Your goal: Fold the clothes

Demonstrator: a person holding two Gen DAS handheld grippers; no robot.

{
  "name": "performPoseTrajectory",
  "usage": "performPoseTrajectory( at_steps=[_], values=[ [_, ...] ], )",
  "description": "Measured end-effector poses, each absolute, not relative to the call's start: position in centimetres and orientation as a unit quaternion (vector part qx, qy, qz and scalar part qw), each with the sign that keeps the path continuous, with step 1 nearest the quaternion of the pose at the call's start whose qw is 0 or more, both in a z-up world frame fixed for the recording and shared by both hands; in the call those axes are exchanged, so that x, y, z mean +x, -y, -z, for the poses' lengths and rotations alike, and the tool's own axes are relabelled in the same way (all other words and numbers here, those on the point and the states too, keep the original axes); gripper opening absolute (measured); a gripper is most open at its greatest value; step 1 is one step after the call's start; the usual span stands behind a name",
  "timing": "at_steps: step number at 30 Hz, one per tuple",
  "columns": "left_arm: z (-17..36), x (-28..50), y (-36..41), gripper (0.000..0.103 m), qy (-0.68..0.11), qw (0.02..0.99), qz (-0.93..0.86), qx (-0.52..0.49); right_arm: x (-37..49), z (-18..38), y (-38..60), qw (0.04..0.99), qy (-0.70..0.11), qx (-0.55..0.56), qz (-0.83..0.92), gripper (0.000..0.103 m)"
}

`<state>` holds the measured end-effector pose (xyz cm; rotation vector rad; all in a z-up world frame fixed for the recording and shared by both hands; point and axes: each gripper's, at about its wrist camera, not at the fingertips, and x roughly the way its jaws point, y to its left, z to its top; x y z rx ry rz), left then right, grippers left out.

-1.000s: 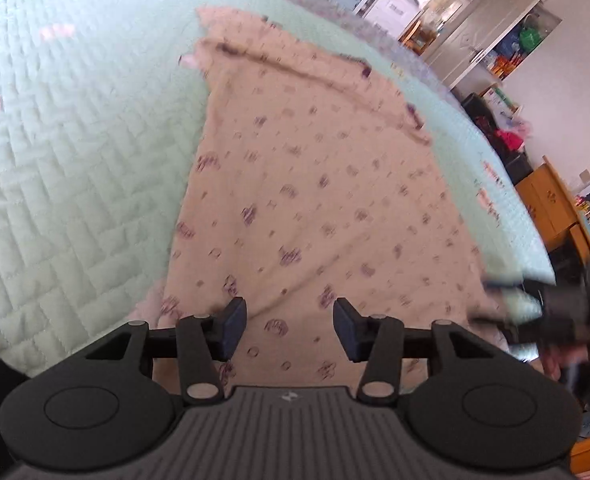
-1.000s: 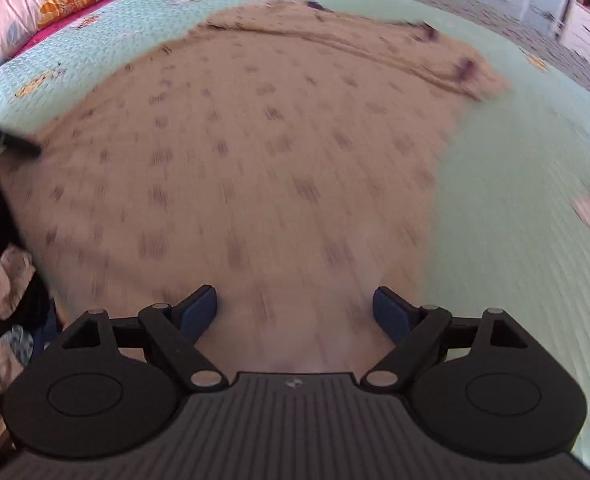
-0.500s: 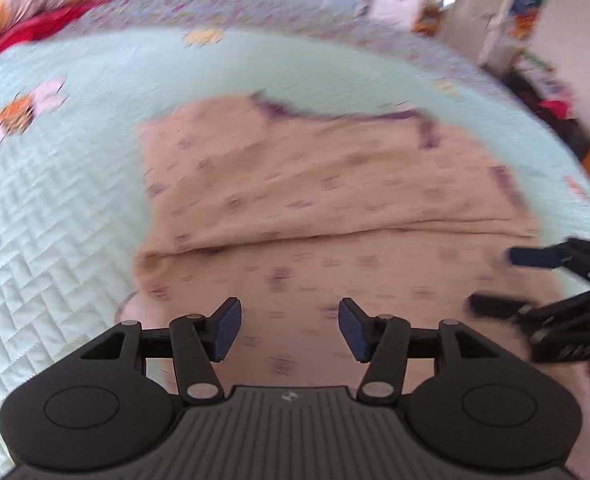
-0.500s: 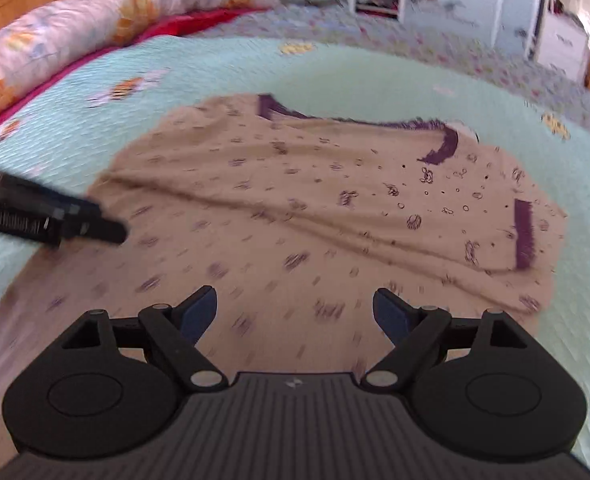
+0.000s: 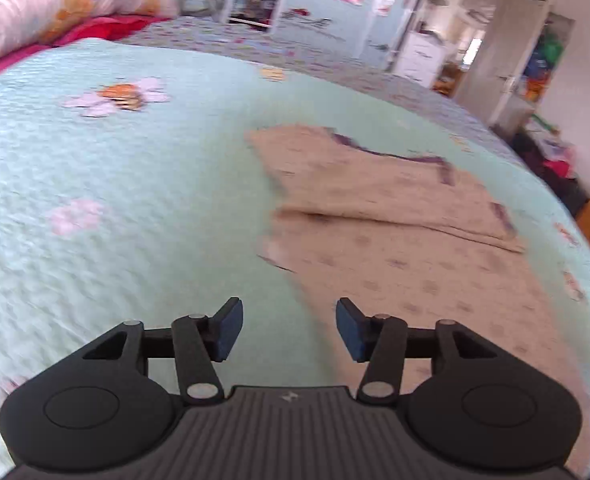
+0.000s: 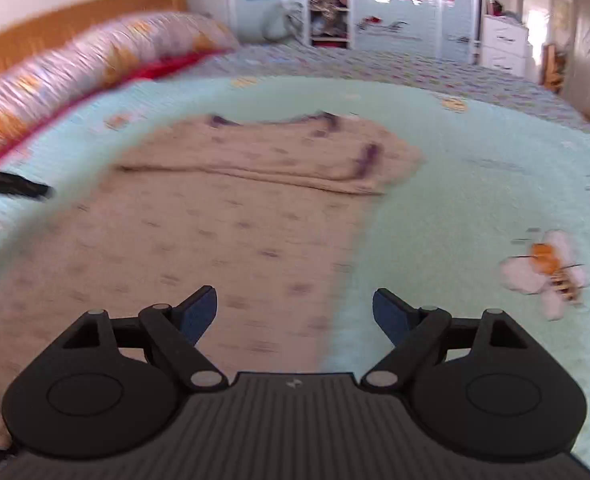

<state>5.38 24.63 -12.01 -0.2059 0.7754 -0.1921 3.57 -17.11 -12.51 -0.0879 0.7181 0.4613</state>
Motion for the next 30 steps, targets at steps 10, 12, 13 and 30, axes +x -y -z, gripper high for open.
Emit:
performPoseTrajectory(
  at_steps=[10,12,13,30],
  values=[
    [13.6,-5.5,-19.1,0.069,-0.454,0.879,0.144,0.035,-4.7,16.9,12.4,0.863,-0.416,-0.133,-0.253,0.086],
    [13.8,-7.9,-19.6,0.070,-0.467,0.872,0.139,0.049,-7.0,16.3,15.3,0.851,-0.451,-0.136,-0.231,0.087],
    [13.8,-9.1,-19.9,0.070,-0.474,0.868,0.137,0.056,-7.4,15.7,15.1,0.857,-0.445,-0.124,-0.227,0.086],
    [14.0,-12.0,-16.5,0.074,-0.487,0.862,0.137,0.042,-7.3,16.7,12.4,0.865,-0.473,-0.001,-0.167,0.086]
  ],
)
